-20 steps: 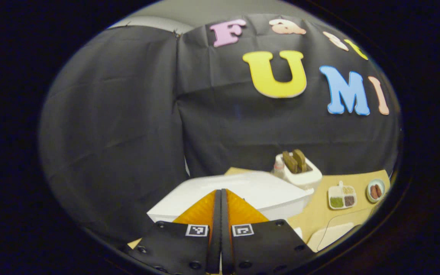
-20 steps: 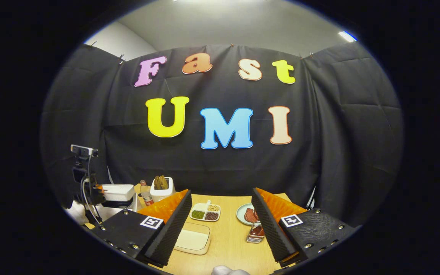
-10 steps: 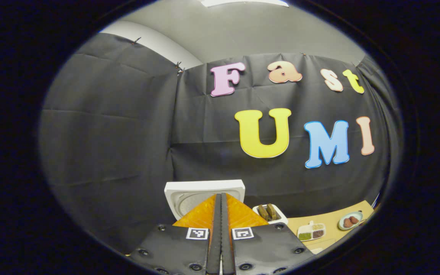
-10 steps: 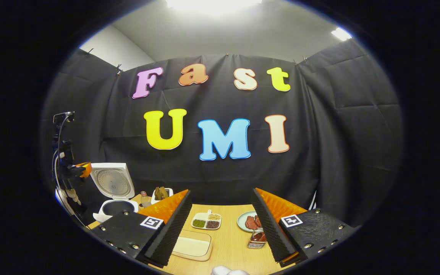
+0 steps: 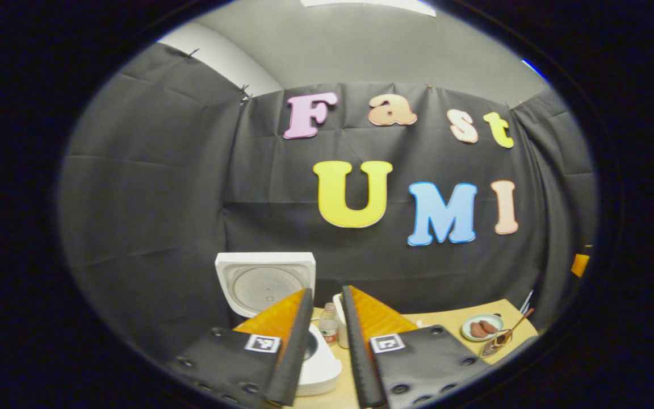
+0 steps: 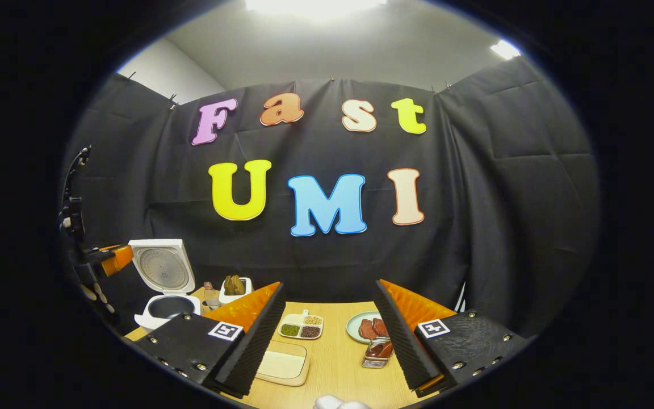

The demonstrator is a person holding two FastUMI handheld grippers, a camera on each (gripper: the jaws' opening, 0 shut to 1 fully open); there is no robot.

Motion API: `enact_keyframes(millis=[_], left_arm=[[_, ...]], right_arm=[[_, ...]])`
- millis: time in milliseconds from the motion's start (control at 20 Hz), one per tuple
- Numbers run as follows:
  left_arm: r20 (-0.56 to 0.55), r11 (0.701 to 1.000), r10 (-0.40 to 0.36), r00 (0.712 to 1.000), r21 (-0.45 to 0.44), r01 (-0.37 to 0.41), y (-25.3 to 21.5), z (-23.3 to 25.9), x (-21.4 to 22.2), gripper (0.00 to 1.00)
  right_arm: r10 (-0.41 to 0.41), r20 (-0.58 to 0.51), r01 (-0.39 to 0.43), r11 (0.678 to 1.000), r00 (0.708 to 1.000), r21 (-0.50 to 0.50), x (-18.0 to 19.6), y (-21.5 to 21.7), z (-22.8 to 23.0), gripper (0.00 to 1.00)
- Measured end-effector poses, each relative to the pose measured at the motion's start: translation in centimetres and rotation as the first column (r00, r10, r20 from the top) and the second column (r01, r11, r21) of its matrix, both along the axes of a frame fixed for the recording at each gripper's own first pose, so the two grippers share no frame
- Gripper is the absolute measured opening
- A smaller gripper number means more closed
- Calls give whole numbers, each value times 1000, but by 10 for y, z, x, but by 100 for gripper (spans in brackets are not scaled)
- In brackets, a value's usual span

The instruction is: Close the left gripper, press the button to open the rice cooker; take a wooden spoon from the chopstick holder with the right hand, scoop a spoonful of rice and pour it into the rice cooker, then put the wooden spoon back into the chopstick holder.

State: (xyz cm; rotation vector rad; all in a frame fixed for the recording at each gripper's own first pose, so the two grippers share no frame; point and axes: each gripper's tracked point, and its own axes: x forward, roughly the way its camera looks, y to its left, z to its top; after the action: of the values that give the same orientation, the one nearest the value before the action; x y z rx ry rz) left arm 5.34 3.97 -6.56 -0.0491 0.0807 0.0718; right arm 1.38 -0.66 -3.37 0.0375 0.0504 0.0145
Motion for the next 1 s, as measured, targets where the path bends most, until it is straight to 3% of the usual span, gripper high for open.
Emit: enact_keyframes(millis=[350, 700, 1000], left_arm=[[60, 999, -38, 998, 27, 36, -20, 15, -19, 97], [64, 996, -82, 995, 34, 80, -38, 19, -26, 97], [82, 994, -102, 991, 52, 98, -53, 19, -31, 97]], right_arm=[[-30, 5, 30, 999, 1000, -15, -5, -14, -2, 96], [-72, 2, 72, 997, 997, -1, -2, -30, -18, 96], [-145, -101, 156, 982, 984, 110, 8, -64, -99, 96]])
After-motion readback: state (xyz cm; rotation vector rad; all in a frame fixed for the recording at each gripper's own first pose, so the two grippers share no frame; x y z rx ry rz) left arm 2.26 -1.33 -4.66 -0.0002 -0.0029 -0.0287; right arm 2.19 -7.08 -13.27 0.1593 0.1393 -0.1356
